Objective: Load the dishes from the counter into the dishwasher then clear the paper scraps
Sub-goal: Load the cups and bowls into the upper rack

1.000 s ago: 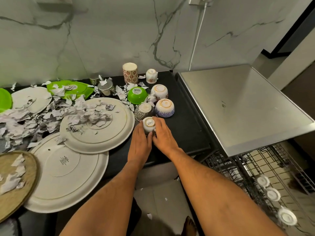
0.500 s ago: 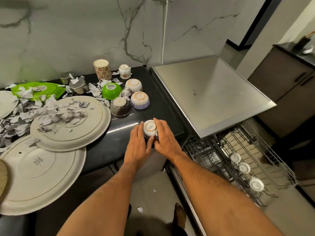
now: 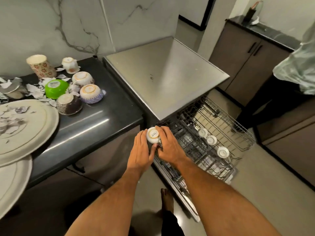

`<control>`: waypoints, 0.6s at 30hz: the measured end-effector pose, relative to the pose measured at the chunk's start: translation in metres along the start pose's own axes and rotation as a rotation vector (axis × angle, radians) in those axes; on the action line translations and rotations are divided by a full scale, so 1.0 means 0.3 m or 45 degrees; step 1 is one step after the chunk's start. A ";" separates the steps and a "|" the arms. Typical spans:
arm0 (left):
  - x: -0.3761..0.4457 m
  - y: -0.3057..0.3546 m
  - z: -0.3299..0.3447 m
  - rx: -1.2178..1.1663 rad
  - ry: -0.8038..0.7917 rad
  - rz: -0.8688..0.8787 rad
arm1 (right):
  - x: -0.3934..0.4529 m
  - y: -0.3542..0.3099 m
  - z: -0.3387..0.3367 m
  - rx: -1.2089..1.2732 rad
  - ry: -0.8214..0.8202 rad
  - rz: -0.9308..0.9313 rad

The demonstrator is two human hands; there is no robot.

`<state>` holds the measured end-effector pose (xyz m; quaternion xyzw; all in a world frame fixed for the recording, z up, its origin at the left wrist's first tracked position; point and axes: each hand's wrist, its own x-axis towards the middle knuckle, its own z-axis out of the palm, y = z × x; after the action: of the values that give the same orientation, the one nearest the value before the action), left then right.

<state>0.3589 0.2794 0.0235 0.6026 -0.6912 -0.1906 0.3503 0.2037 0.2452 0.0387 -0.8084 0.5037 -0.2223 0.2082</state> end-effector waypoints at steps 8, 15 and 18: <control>0.119 0.128 0.277 -0.046 -0.226 -0.030 | -0.062 0.297 -0.094 -0.024 0.002 0.226; 0.277 0.189 0.529 -0.053 -0.434 -0.138 | -0.026 0.573 -0.145 -0.027 -0.064 0.378; 0.351 0.198 0.629 -0.059 -0.482 -0.166 | 0.007 0.686 -0.150 -0.022 -0.085 0.409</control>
<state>0.1795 0.1595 -0.0376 0.5913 -0.6997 -0.3386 0.2150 0.0302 0.1545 -0.0396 -0.7261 0.6212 -0.1548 0.2509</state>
